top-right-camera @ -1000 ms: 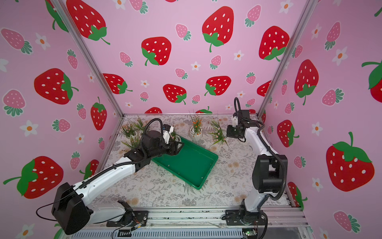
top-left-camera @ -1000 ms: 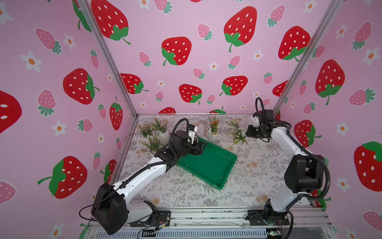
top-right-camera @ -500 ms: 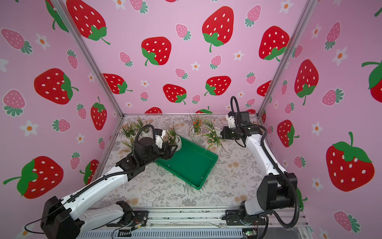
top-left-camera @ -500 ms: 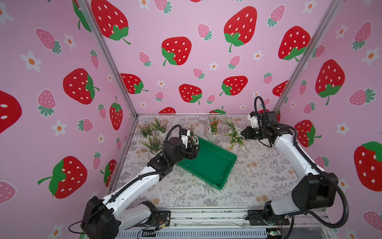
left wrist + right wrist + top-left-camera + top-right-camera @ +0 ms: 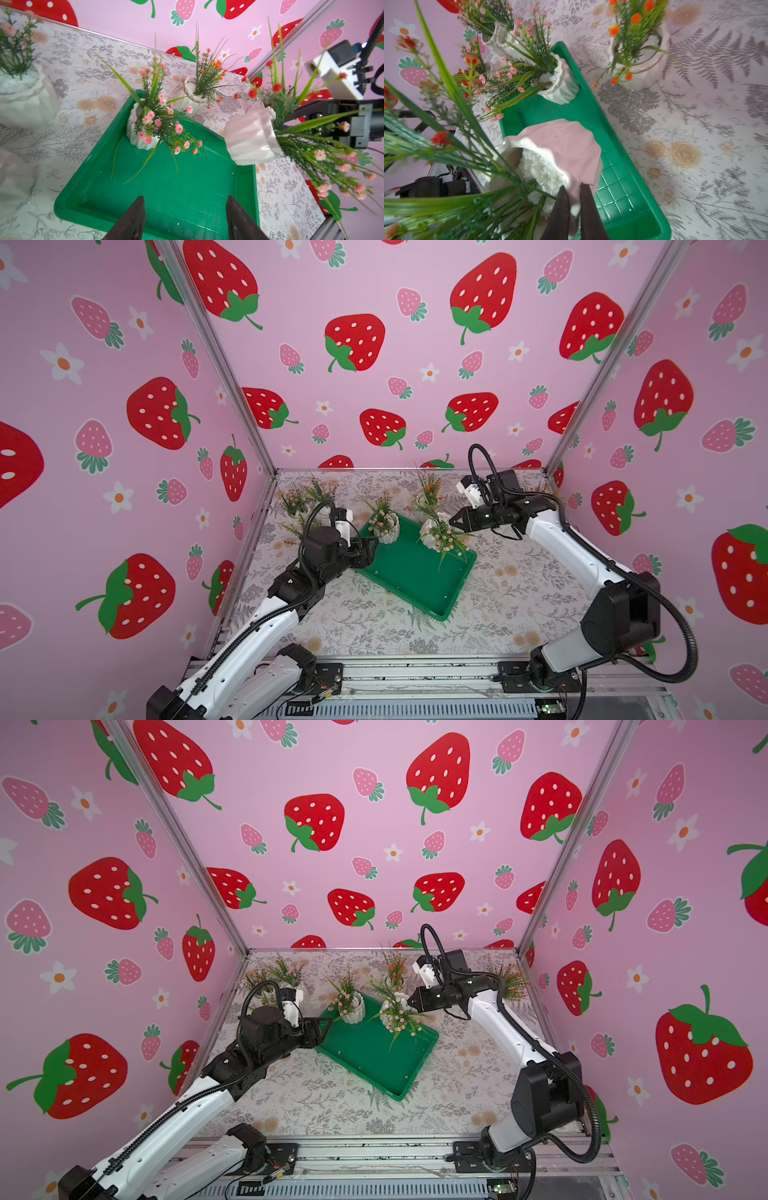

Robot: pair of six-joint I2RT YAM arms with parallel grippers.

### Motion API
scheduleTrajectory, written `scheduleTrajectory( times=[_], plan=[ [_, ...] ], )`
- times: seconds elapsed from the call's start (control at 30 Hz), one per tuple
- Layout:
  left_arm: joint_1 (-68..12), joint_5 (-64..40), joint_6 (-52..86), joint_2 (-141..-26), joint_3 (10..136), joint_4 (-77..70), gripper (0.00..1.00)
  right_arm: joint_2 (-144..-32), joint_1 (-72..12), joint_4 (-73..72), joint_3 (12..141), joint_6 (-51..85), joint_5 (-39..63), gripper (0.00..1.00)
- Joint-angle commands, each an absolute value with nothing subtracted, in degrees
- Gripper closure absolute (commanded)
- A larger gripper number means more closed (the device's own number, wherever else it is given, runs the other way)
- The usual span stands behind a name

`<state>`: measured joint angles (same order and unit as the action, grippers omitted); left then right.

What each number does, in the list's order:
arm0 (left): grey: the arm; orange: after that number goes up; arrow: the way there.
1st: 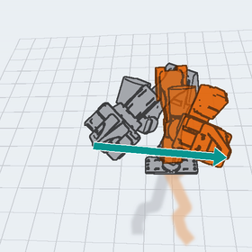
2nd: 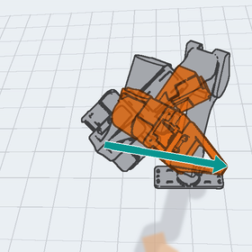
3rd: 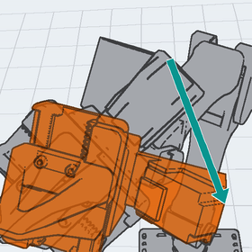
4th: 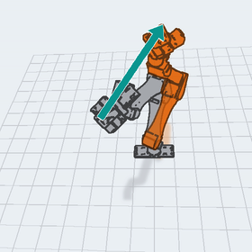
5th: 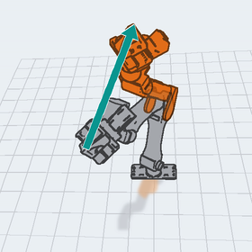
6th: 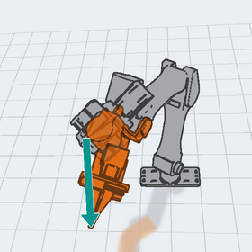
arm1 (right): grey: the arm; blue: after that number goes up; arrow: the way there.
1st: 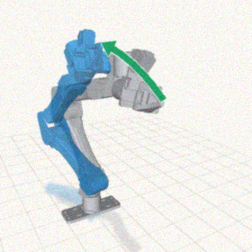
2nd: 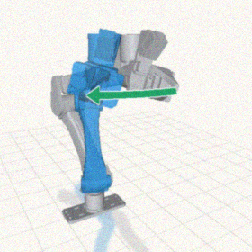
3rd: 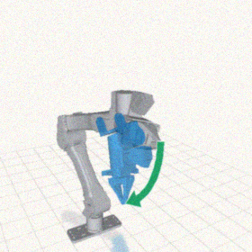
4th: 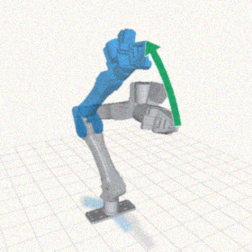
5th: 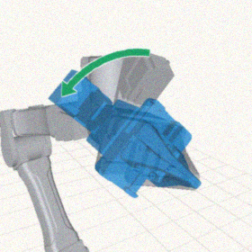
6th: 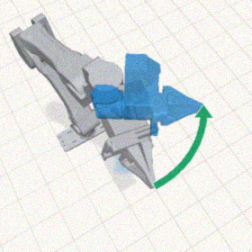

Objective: Put the potted gypsophila into the storage box
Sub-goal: Place the baby's breath potted plant at the storage box.

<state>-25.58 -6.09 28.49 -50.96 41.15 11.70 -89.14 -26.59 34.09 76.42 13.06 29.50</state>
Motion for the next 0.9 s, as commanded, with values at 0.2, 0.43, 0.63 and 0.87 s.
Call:
scheduleTrajectory(
  times=[0.2,0.43,0.63,0.87],
  plan=[
    [-21.2,-10.1,31.5,-47.2,38.6,18.3,0.36,-94.2,-31.6,30.6,78.9,13.1,32.8,1.00],
    [-18.6,-11.6,31.5,-46.0,39.6,22.9,0.36,-97.0,-35.2,27.1,78.5,15.1,33.1,1.00],
    [-16.5,-13.7,31.0,-43.9,39.8,24.4,0.36,-96.4,-37.4,24.1,77.9,14.8,32.2,1.00],
    [-15.0,-12.8,30.6,-41.2,41.6,28.1,0.36,-94.9,-39.9,22.1,78.2,14.9,31.4,1.00]
  ],
)
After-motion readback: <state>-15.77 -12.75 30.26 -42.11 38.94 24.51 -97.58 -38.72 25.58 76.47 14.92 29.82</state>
